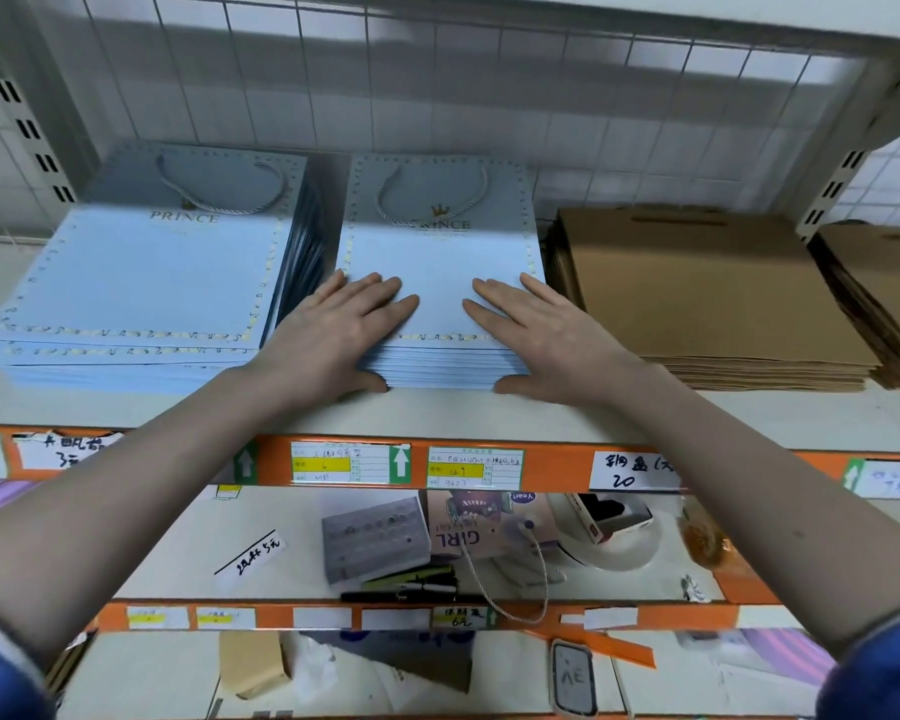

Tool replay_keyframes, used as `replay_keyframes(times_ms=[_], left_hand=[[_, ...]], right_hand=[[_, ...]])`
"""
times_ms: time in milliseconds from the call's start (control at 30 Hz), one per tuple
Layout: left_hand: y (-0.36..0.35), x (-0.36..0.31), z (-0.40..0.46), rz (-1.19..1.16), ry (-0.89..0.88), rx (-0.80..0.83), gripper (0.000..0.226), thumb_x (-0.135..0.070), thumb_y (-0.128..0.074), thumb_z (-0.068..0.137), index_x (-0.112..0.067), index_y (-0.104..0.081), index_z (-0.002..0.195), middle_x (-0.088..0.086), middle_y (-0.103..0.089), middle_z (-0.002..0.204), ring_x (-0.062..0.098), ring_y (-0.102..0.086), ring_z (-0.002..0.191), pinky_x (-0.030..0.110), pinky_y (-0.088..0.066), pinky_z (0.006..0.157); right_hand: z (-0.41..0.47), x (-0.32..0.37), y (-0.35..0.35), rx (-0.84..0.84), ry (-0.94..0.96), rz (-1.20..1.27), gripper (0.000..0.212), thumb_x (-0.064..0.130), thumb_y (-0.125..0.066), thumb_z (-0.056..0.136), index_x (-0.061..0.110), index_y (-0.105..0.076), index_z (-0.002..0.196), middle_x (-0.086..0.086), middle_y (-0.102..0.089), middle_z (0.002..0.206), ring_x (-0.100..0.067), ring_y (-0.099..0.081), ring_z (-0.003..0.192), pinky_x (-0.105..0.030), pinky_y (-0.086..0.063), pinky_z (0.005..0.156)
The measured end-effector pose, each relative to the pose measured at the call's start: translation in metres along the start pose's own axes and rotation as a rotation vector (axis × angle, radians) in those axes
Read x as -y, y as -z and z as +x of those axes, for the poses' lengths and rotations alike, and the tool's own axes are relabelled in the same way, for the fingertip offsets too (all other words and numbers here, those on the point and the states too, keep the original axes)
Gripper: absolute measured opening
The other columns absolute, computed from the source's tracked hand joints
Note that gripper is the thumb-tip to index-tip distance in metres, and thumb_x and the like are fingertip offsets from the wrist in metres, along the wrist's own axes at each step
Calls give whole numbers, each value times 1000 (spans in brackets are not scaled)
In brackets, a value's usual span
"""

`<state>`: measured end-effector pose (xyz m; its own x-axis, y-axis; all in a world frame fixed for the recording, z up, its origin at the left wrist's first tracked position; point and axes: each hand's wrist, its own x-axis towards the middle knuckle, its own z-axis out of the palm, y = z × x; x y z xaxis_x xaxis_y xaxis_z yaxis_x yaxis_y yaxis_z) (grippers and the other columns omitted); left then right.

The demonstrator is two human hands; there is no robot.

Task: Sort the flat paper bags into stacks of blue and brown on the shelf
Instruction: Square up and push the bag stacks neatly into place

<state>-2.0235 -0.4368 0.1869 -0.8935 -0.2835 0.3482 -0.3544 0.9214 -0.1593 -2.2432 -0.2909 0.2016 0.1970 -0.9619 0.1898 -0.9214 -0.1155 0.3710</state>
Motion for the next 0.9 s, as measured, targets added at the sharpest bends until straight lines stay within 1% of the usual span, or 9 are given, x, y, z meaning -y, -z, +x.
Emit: replay_keyframes(times_ms=[133, 300, 400, 467, 600, 700, 733, 833, 900], left_hand=[[0, -6, -5, 49, 14, -42, 87, -26, -82, 69, -15, -38, 143, 13, -39, 147, 33, -32, 138, 46, -13, 114], [1, -10, -11, 82, 56, -112, 87, -27, -88, 58, -12, -50, 135, 20, -52, 132, 41, -47, 125, 52, -25, 108], [1, -14, -13, 66, 108, -124, 90, -28, -90, 53, -7, -52, 132, 24, -53, 130, 43, -48, 123, 53, -29, 106], [0, -16, -16, 51, 134, -128, 92, -29, -91, 53, -6, -51, 133, 25, -50, 132, 44, -46, 124, 53, -30, 106], [0, -19, -22, 10, 187, -142, 101, -30, -91, 52, -5, -45, 137, 26, -46, 135, 45, -43, 126, 54, -32, 107], [1, -23, -29, -45, 244, -148, 104, -27, -90, 55, -4, -37, 142, 27, -42, 138, 45, -39, 128, 51, -33, 107], [1, -25, -31, -69, 264, -151, 105, -25, -89, 57, -4, -34, 144, 26, -40, 141, 44, -37, 130, 50, -32, 107], [1, -32, -37, -177, 344, -178, 109, -23, -85, 65, -7, -18, 149, 21, -27, 150, 36, -24, 140, 42, -25, 112], [1, -36, -42, -274, 420, -195, 113, -26, -83, 67, -9, -9, 150, 15, -17, 155, 28, -15, 144, 41, -22, 114]], right_hand=[[2, -1, 4, 19, 10, -16, 95, 42, -71, 79, 9, -18, 150, -17, -14, 156, -28, -16, 145, -36, 3, 114], [2, 2, 8, 40, 10, -28, 94, 44, -65, 84, 12, -9, 151, -14, -4, 158, -26, -5, 146, -36, 8, 114], [-3, 7, 7, 8, -47, 11, 96, 43, -67, 83, 10, -9, 151, -14, -5, 158, -26, -5, 146, -35, 7, 115], [-10, 12, 7, -28, -141, 78, 101, 44, -70, 80, 9, -8, 151, -14, -5, 158, -25, -3, 147, -33, 6, 115], [-24, 26, 3, -117, -334, 252, 107, 41, -75, 75, 6, -8, 150, -15, -6, 158, -25, -4, 146, -27, 3, 114], [-33, 34, -1, -177, -412, 373, 108, 36, -77, 75, 6, -6, 150, -14, -4, 158, -25, -3, 146, -30, -2, 117], [-35, 37, -1, -190, -435, 436, 109, 35, -77, 75, 6, -4, 150, -12, -3, 158, -22, -1, 146, -29, -3, 116], [-40, 44, -2, -219, -506, 711, 113, 30, -80, 72, 11, -1, 151, -3, -3, 159, -10, -2, 145, -19, -6, 112], [-44, 49, -1, -280, -539, 898, 108, 23, -82, 70, 14, -9, 149, 9, -22, 151, 7, -18, 135, -10, -18, 111]])
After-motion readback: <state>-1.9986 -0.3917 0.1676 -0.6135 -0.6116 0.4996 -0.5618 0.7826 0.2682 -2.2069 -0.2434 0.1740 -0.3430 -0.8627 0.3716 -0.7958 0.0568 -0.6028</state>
